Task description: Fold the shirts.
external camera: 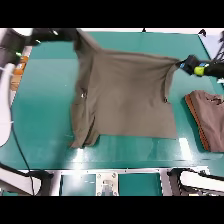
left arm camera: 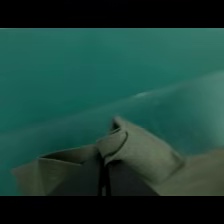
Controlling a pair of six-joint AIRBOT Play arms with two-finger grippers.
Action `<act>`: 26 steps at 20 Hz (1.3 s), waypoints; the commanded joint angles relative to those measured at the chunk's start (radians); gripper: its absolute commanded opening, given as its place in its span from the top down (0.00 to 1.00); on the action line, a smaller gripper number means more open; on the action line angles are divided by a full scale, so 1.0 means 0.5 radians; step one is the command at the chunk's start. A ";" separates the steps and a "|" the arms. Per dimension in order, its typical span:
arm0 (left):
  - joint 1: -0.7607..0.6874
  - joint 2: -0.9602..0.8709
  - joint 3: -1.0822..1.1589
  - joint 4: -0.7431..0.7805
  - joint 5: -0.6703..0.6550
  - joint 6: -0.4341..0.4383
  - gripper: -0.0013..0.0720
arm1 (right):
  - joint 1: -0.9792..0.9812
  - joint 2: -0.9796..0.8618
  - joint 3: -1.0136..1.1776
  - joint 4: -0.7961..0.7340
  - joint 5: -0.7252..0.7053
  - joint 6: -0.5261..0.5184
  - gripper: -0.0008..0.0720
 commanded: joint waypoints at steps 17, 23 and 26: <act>0.805 0.563 -1.296 0.154 -1.431 -0.379 0.30 | -0.852 0.180 -0.504 -0.158 0.575 -0.018 0.53; 0.804 0.774 -2.493 -0.375 -0.848 0.016 0.30 | -0.854 0.204 -0.699 -0.140 0.575 -0.018 0.53; 0.751 0.774 -2.668 -0.513 -0.616 0.092 0.30 | -0.820 0.204 -0.734 -0.140 0.572 -0.018 0.53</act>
